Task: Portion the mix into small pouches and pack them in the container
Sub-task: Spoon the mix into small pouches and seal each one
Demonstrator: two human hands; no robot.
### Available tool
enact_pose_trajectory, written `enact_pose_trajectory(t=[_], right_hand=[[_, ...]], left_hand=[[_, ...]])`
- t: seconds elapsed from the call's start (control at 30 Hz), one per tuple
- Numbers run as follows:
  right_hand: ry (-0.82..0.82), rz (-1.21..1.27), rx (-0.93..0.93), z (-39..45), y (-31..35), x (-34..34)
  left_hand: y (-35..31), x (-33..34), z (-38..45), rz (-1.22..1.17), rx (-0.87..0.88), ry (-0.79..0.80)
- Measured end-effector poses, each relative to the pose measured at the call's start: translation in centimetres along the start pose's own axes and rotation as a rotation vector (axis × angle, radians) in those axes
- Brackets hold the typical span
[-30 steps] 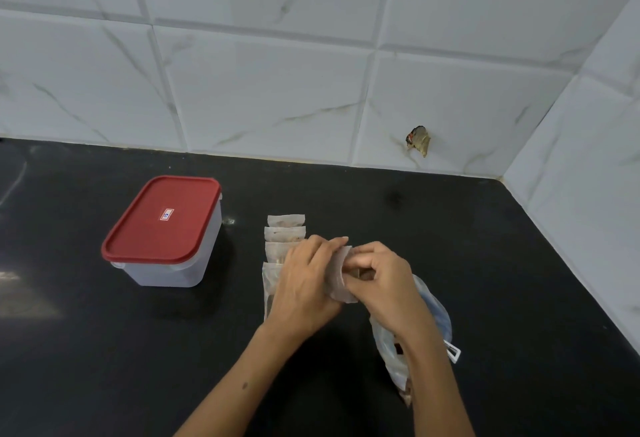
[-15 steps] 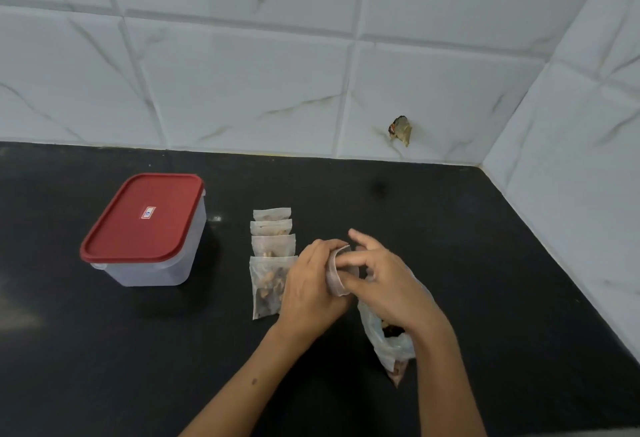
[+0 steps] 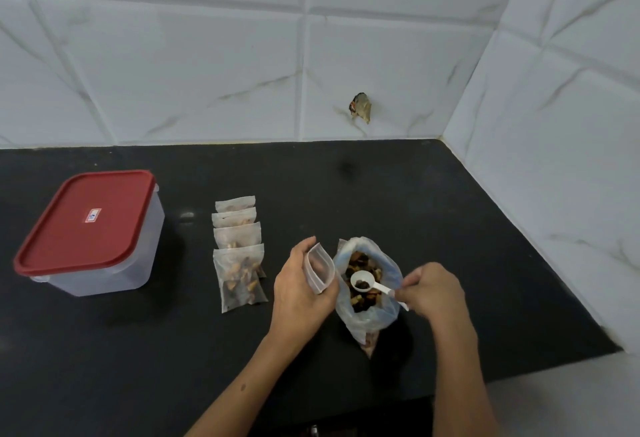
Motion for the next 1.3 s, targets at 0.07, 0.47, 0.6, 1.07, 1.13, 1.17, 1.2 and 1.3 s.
enact_pose_trajectory(t=[0.07, 0.47, 0.6, 1.07, 1.13, 1.17, 1.2, 1.3], right_hand=[[-0.008, -0.036, -0.006, 0.2, 0.2, 0.3], [0.031, -0.143, -0.022, 0.1, 0.4, 1.1], [0.087, -0.127, -0.011, -0.2, 0.3, 1.7], [-0.097, 0.317, -0.332, -2.0, 2.0, 1.6], [-0.147, 0.345, -0.383, -2.2, 1.9, 1.8], [-0.161, 0.365, -0.41, -2.4, 1.8, 1.6], [-0.167, 0.37, -0.436, -2.5, 1.6, 1.2], [-0.122, 0.249, -0.541, -3.1, 1.2, -0.2]], left_hand=[[0.2, 0.1, -0.3, 0.007, -0.002, -0.006], [0.3, 0.5, -1.6, -0.035, -0.066, 0.008], [0.3, 0.2, -1.7, -0.031, -0.075, -0.013], [0.0, 0.4, -3.0, -0.04, -0.193, 0.0], [-0.1, 0.5, -3.2, -0.039, -0.207, 0.011], [-0.1, 0.5, -3.2, -0.042, -0.215, 0.014], [-0.1, 0.5, -3.3, -0.048, -0.228, 0.018], [-0.2, 0.5, -3.5, -0.067, -0.27, 0.026]])
Point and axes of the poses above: each hand's wrist, its own z-axis towards the middle knuckle, its own x-axis out of the palm, y = z × x, the point moved 3 cm from there along z, towards the middle knuckle, and after that the axes turned 12 degrees about -y, right-handed, at the moved point
